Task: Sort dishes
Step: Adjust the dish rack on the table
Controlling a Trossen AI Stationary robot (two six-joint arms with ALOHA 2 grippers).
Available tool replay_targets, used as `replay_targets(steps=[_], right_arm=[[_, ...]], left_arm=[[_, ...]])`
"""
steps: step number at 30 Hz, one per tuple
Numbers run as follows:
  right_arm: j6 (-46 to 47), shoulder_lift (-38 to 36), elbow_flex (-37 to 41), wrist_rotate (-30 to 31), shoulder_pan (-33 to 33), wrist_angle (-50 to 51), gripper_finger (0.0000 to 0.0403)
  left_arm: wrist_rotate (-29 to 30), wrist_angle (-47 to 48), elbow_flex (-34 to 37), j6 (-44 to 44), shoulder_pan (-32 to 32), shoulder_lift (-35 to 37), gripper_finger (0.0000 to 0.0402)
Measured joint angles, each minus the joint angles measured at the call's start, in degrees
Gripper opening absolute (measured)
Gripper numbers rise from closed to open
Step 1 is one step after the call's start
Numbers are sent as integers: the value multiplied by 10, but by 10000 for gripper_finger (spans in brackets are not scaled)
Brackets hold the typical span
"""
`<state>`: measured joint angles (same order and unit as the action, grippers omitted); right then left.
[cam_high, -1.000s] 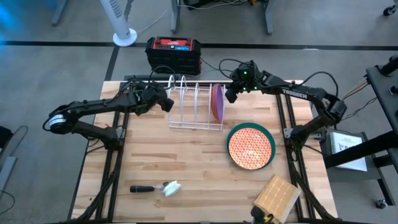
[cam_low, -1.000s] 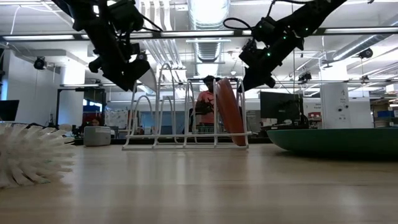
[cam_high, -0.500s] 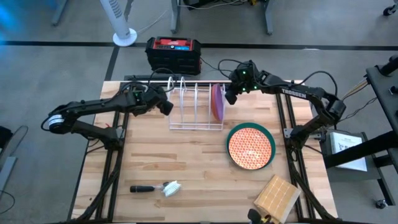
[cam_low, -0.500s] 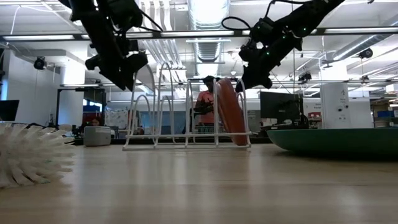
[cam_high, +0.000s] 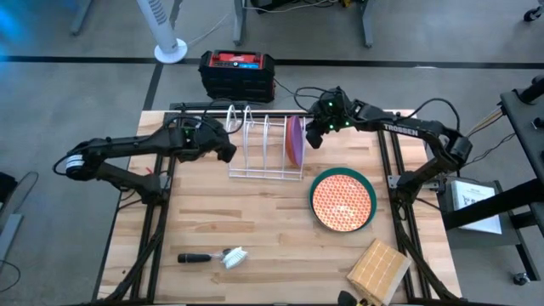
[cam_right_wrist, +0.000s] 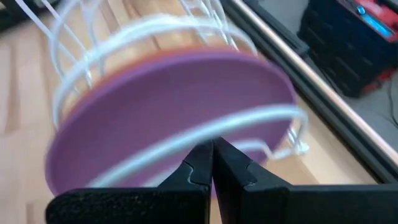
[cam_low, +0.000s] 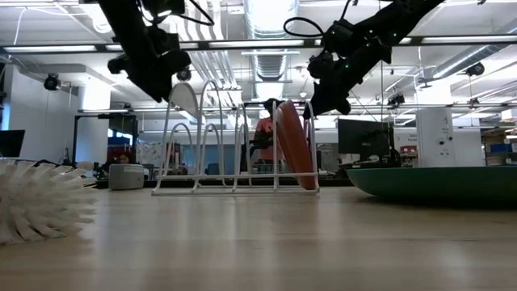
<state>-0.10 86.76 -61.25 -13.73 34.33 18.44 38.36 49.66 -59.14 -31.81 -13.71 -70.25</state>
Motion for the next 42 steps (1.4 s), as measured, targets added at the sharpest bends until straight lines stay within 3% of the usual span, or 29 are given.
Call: replay_targets(steps=[7,11,14,16,20,23,30,34,42], right_arm=[[0,-3,1,51,1,55,0],[-4,-4,2,51,0,55,0],[-6,-5,2,51,0,64,0],[-12,-9,3,52,0,83,0],[-14,-18,4,53,0,100,0],[-14,-24,7,53,0,100,0],[-16,-30,18,53,0,82,0],[-16,-30,22,49,0,62,0],[-12,-34,23,48,1,36,0]], left_arm=[[67,54,-51,14,33,15,155],[129,90,-72,30,16,18,150],[131,88,-76,59,-8,18,123],[104,72,-73,97,-20,20,90],[-8,4,-49,195,-44,35,12],[-74,-48,-26,251,-66,57,8],[-103,-68,-1,266,-86,79,0],[-174,-126,23,298,-87,79,0],[-179,-142,26,290,-89,68,0]])
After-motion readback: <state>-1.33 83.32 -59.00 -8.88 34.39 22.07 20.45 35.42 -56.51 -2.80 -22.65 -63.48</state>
